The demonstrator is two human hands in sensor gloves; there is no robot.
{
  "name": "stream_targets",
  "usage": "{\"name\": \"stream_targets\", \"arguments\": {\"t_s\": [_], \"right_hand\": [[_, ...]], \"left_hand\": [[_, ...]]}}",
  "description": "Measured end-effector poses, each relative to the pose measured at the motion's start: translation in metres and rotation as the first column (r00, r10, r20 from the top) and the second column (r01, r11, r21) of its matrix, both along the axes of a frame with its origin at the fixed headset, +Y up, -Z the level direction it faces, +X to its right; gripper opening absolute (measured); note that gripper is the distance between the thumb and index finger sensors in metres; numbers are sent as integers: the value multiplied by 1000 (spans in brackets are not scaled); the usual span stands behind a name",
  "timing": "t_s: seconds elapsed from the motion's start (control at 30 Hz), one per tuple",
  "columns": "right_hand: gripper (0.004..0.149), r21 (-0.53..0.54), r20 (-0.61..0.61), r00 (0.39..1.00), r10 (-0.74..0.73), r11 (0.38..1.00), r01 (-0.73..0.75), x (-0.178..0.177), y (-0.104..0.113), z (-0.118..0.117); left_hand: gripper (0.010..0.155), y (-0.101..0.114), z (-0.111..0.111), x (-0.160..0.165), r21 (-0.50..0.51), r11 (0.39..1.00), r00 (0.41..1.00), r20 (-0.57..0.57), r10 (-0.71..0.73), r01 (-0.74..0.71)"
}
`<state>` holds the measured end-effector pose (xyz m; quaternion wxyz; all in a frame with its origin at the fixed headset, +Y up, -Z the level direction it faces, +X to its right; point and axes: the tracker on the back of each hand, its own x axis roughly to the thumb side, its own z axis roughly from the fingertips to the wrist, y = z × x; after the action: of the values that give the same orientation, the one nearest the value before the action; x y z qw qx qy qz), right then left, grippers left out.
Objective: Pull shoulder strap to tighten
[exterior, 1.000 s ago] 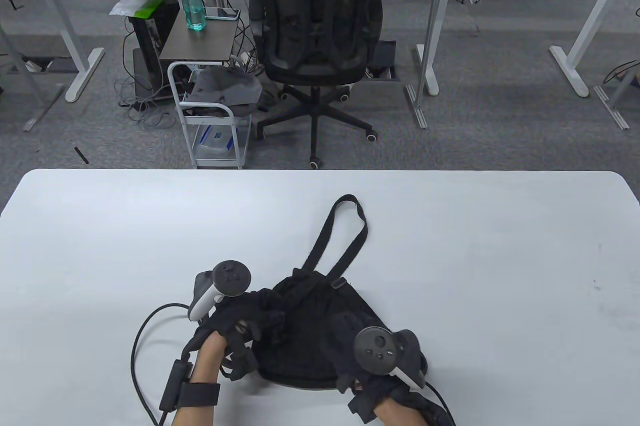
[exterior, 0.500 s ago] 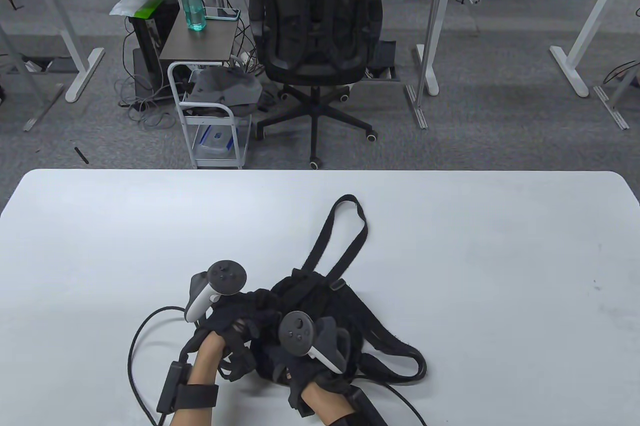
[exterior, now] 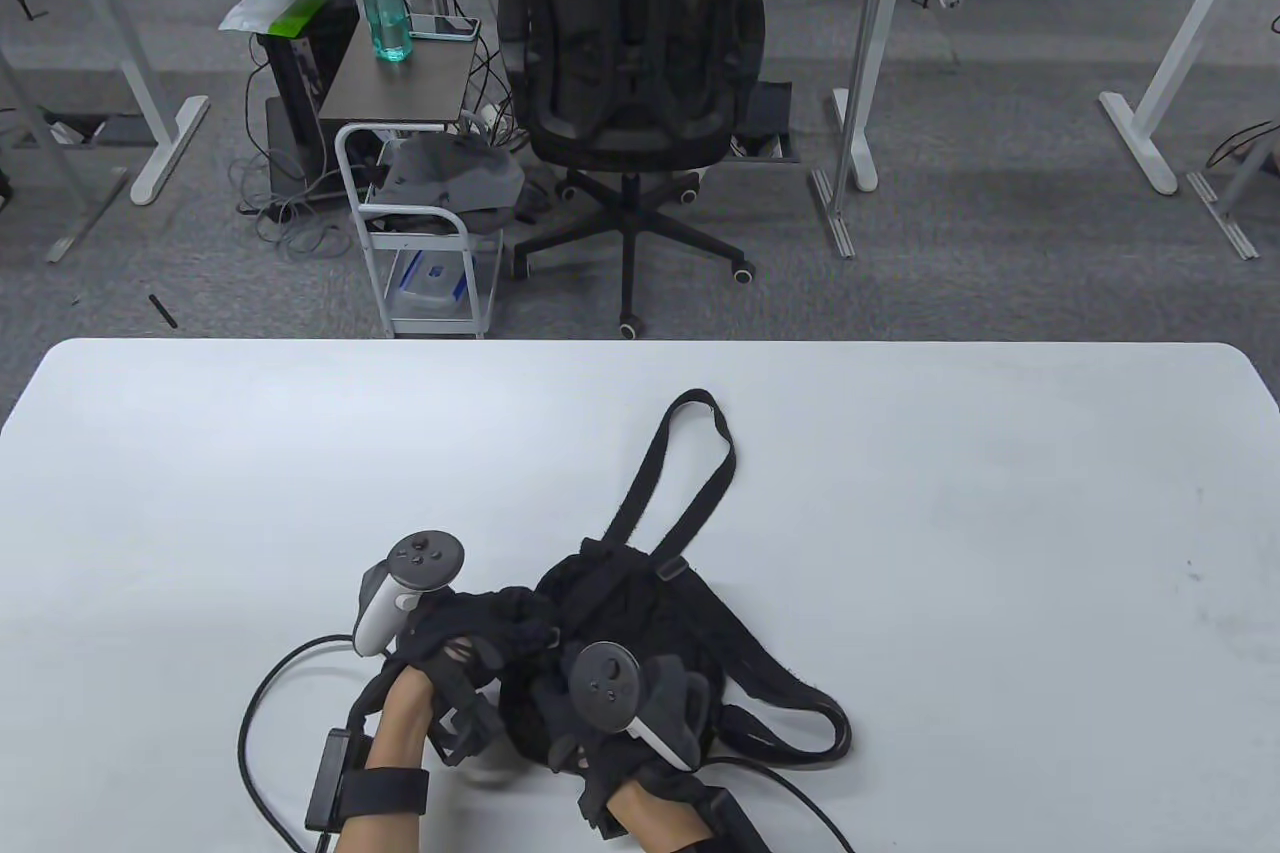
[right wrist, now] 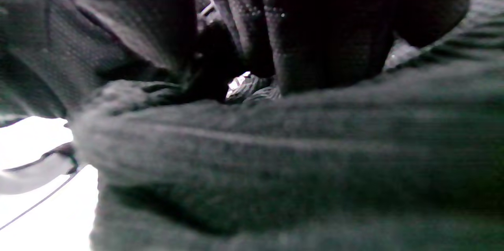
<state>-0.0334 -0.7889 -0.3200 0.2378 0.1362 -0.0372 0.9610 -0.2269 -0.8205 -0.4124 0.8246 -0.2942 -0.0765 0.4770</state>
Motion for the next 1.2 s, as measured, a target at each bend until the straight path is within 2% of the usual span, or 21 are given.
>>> {"name": "stream_targets", "arguments": {"t_s": [0.27, 0.4, 0.47, 0.53, 0.6, 0.7, 0.73, 0.77, 0.9, 1.07, 1.13, 1.2], "right_hand": [[49, 57, 6, 999, 44, 997, -44, -6, -1, 4], [44, 90, 25, 998, 53, 994, -55, -6, 1, 5], [43, 96, 28, 999, 39, 995, -41, -4, 2, 4], [42, 110, 22, 999, 44, 993, -46, -5, 3, 4], [42, 127, 9, 998, 63, 990, -64, -9, 2, 5], [42, 169, -13, 994, 109, 980, -105, -15, 2, 8], [42, 187, -18, 992, 124, 975, -118, -16, 2, 9], [42, 194, -21, 991, 129, 973, -123, -16, 2, 9], [43, 189, -17, 993, 113, 976, -108, -11, 3, 11], [42, 209, -12, 994, 106, 973, -101, -13, 5, 14], [42, 211, -18, 994, 107, 972, -101, -11, 6, 14], [41, 214, -27, 994, 108, 972, -100, -11, 7, 15]], "left_hand": [[50, -1, 0, 1, -9, 999, 999, 39, -36, 37], [53, 10, 3, 10, 107, 985, 986, 92, -143, 133], [56, 23, 8, 18, 211, 953, 956, 150, -253, 219], [61, 38, 18, 23, 358, 867, 882, 190, -431, 346], [65, 50, 33, 30, 509, 742, 797, 163, -581, 437], [71, 54, 53, 38, 707, 526, 665, 105, -740, 474], [72, 55, 60, 41, 765, 435, 636, 43, -771, 475], [72, 53, 63, 44, 794, 395, 623, 27, -782, 462], [68, 52, 66, 50, 808, 372, 592, 36, -805, 457], [66, 52, 67, 42, 851, 341, 631, 14, -775, 400], [66, 50, 70, 44, 873, 293, 611, -7, -792, 390], [66, 47, 74, 44, 908, 188, 564, -64, -823, 376]]}}
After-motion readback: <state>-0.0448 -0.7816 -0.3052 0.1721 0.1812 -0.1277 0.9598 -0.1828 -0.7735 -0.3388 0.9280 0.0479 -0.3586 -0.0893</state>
